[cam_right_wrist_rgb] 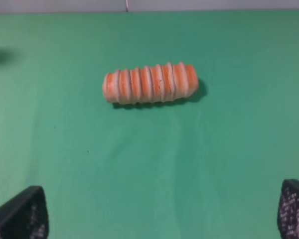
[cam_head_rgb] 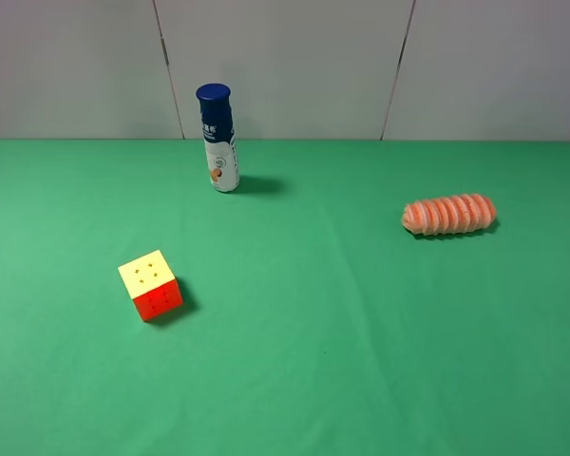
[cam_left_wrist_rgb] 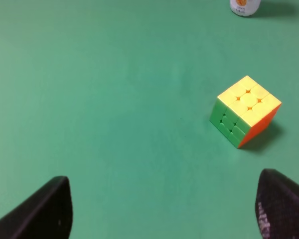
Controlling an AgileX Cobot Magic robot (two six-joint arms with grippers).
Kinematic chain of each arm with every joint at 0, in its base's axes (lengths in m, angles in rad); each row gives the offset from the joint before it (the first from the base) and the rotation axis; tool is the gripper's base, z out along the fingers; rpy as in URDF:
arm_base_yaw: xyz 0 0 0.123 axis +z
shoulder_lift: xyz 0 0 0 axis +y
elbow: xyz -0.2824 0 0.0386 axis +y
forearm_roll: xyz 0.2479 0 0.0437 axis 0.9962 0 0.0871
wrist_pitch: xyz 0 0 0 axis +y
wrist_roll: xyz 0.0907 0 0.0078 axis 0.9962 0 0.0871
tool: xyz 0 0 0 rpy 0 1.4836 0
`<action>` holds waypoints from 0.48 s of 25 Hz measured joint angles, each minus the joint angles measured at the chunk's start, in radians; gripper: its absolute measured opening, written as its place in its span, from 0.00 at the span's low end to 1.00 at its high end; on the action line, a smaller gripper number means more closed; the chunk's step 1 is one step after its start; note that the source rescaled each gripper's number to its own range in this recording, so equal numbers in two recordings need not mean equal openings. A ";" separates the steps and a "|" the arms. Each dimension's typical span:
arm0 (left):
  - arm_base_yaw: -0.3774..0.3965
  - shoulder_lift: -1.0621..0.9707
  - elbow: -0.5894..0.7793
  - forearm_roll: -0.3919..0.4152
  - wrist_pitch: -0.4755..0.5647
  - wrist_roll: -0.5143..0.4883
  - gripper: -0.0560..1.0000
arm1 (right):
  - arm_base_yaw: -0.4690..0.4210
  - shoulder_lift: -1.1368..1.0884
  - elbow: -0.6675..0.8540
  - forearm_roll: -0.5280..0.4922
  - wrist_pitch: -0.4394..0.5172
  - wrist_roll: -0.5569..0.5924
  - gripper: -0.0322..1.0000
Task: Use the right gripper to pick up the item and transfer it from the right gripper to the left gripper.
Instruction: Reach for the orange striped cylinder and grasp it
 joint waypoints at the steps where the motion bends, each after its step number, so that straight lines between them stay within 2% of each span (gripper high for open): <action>1: 0.000 0.000 0.000 0.000 0.000 0.000 0.85 | 0.000 0.000 0.000 0.000 0.000 0.000 1.00; 12: 0.000 0.000 0.000 0.006 0.000 0.000 0.85 | 0.000 0.000 0.000 0.000 -0.004 0.000 1.00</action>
